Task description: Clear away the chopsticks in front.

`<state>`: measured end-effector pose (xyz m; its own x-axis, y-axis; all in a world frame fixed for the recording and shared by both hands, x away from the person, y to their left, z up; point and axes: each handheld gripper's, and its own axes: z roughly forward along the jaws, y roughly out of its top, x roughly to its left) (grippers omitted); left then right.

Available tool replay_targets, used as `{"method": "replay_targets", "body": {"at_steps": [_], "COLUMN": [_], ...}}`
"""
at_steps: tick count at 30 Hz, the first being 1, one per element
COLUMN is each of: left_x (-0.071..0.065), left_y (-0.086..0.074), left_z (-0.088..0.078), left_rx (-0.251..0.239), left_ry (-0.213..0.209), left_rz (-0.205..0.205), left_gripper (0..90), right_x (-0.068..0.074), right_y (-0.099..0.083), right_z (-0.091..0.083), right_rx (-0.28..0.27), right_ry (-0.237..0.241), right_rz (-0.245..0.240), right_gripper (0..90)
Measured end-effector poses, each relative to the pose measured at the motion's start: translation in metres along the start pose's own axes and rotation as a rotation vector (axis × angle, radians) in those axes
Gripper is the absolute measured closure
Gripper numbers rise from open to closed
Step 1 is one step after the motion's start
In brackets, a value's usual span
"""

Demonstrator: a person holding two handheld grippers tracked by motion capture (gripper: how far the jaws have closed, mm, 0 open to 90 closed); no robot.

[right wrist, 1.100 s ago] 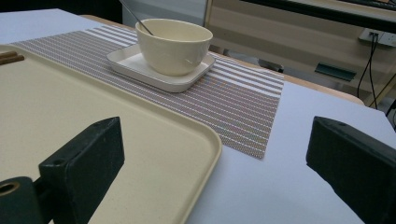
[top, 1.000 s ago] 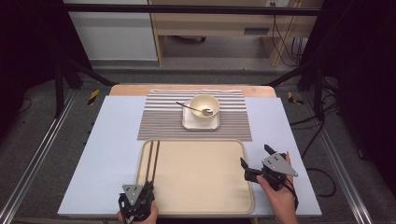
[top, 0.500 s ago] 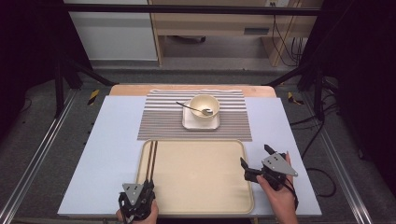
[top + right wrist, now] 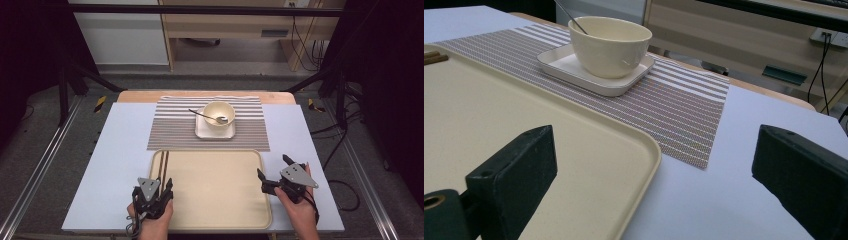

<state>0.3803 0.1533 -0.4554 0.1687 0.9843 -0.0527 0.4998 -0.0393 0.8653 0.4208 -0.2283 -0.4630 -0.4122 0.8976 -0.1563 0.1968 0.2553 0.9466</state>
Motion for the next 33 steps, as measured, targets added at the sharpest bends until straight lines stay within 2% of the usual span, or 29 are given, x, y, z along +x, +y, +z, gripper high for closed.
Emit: {"method": "replay_targets", "body": {"at_steps": [6, 11, 15, 18, 23, 25, 28, 33], "left_x": [-0.009, -0.020, -0.028, -0.033, -0.035, -0.037, -0.037, -0.039], "left_y": [0.022, 0.031, 0.041, 0.053, 0.064, 0.072, 0.078, 0.093], "left_z": [0.017, 0.036, 0.043, 0.048, 0.055, 0.061, 0.065, 0.077], "left_rx": [-0.003, 0.026, 0.007, 0.000, 0.005, 0.008, 0.006, -0.016], "left_ry": [-0.041, -0.081, -0.086, -0.100, -0.118, -0.133, -0.151, -0.194], "left_rz": [0.081, 0.133, 0.188, 0.207, 0.221, 0.250, 0.261, 0.248], "left_gripper": [47.1, 39.8, 34.2, 29.6, 24.2, 21.5, 19.2, 15.0], "right_x": [-0.003, -0.004, -0.003, -0.003, -0.004, -0.005, -0.005, -0.005], "right_y": [-0.001, -0.001, -0.001, -0.001, -0.001, -0.001, -0.002, -0.001], "right_z": [0.000, 0.001, 0.002, 0.002, 0.001, 0.001, 0.002, 0.002], "right_rx": [0.003, 0.005, 0.010, 0.009, 0.010, 0.010, 0.013, 0.012], "right_ry": [-0.007, -0.009, -0.009, -0.010, -0.018, -0.021, -0.028, -0.042], "right_rz": [0.014, 0.008, 0.003, 0.004, 0.006, 0.004, -0.002, -0.014], "right_gripper": [4.3, 4.3, 4.3, 4.2, 4.3, 4.3, 4.3, 4.3]}}
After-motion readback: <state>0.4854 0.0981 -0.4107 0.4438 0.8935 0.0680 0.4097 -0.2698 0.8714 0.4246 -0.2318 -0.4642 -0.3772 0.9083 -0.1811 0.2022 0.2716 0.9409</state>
